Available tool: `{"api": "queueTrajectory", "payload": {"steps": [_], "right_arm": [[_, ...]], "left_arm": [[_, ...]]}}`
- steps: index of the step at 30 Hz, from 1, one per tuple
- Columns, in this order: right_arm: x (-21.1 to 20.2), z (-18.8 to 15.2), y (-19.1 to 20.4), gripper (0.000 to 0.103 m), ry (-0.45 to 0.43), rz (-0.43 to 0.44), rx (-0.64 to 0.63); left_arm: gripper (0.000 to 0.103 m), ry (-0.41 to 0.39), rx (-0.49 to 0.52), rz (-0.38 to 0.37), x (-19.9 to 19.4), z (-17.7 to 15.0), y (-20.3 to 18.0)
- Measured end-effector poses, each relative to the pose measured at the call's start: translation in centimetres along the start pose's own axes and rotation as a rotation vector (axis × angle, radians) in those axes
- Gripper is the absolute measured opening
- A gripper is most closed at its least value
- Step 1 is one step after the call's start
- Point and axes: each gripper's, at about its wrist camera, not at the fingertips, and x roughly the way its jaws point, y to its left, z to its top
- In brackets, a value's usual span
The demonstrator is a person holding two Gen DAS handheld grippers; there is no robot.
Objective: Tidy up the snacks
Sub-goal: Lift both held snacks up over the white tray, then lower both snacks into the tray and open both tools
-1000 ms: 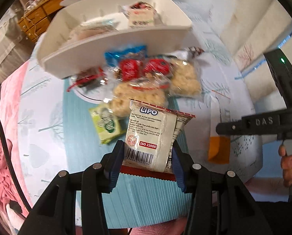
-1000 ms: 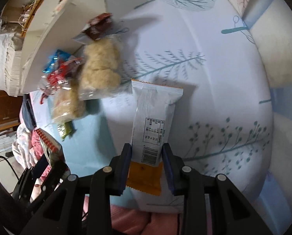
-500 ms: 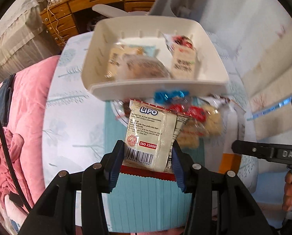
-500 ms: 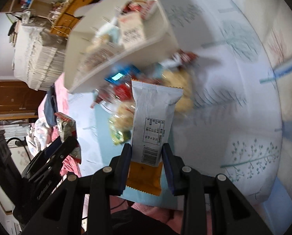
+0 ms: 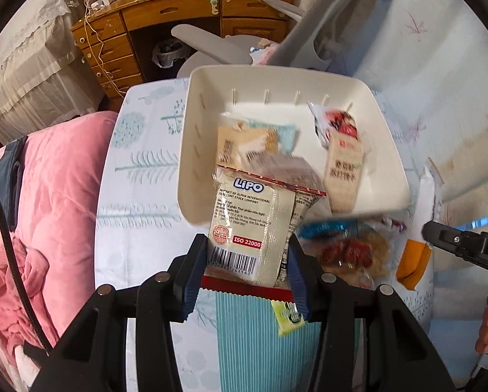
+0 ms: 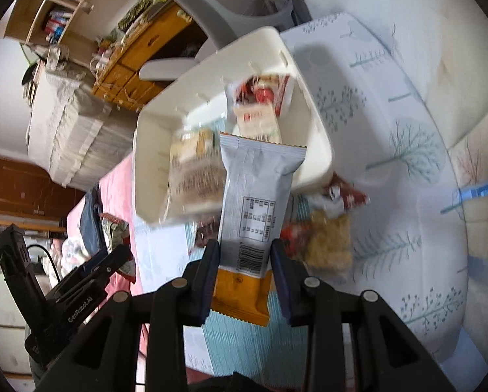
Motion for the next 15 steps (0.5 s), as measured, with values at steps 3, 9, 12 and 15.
{"api": "queueTrajectory", "payload": {"steps": [3,9,12,15], "right_arm": [[-0.5,1.1,0.3,0.032,-0.058,-0.009,0.007],[-0.5,3.0,0.9,0.032,-0.166,-0.039,-0.013],[-0.1,3.8,1.1,0.032,-0.206,-0.059,-0.02],[0.3,4.4,1.2,0.033,-0.23,-0.087,-0.029]], "left_arm": [[0.046,-0.005,0.002,-0.003,0.8,1.3,0.8],[0.046,-0.01,-0.005,-0.039,2.6,3.4,1.9],[0.046,0.002,-0.005,-0.056,3.9,4.1,2.2],[0.046,0.003,0.0,-0.09,4.7,4.6,2.1]]}}
